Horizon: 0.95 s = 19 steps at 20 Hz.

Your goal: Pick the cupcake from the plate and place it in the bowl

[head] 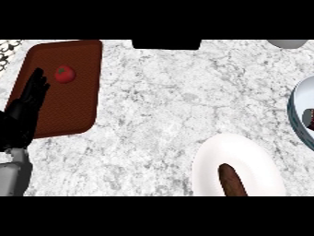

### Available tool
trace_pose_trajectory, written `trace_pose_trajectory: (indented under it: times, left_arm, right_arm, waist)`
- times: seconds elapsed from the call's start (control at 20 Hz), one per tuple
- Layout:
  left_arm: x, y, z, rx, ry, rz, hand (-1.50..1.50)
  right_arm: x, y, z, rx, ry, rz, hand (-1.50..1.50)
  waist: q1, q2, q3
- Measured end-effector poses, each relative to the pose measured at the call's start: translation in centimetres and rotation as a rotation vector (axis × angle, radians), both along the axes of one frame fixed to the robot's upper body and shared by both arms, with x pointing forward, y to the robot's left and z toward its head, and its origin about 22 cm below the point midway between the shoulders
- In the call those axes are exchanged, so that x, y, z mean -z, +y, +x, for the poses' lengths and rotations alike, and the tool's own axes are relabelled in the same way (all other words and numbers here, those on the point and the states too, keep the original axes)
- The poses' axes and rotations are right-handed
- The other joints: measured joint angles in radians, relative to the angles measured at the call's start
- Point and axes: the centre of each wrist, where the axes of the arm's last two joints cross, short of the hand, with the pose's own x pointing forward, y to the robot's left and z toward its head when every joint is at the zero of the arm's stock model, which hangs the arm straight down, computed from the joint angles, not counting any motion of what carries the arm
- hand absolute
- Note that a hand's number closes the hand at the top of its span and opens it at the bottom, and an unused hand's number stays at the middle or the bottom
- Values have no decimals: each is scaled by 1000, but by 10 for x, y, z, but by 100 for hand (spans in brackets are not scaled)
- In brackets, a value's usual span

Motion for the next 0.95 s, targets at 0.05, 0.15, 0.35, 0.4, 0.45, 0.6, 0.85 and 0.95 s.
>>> trace_pose_trajectory:
  times: [0.05, 0.15, 0.35, 0.4, 0.45, 0.6, 0.85, 0.95]
  left_arm:
    - [1, 0, 0, 4, 2, -6, 0]
    - [-1, 1, 0, 6, -2, -5, 0]
    - [-3, 1, 0, 8, -4, -6, 0]
    - [-2, 1, -1, 6, -5, -5, 0]
    - [-1, 2, -1, 5, -5, -6, 0]
    - [-3, 1, 0, 4, -8, -9, 0]
    - [-3, 6, -2, -2, -13, -7, 0]
    - [-2, 4, -2, -1, -11, -12, 0]
  right_arm:
    - [-4, -6, -3, 17, 7, 40, -150]
    - [-13, -22, -13, 51, 32, 83, -150]
    - [-29, -48, -35, 103, 69, 124, -150]
    - [-31, -54, -40, 115, 78, 130, -150]
    - [-33, -58, -46, 124, 87, 134, -150]
    - [-39, -68, -55, 138, 105, 161, -150]
    - [-45, -77, -66, 134, 129, 221, -150]
    - [-47, -79, -68, 129, 128, 246, -150]
  waist:
    - [1, 1, 0]
    - [2, 4, 1]
    - [4, 9, 4]
    - [5, 10, 5]
    - [5, 11, 6]
    - [2, 13, 8]
    - [-2, 12, 11]
    - [-2, 11, 12]
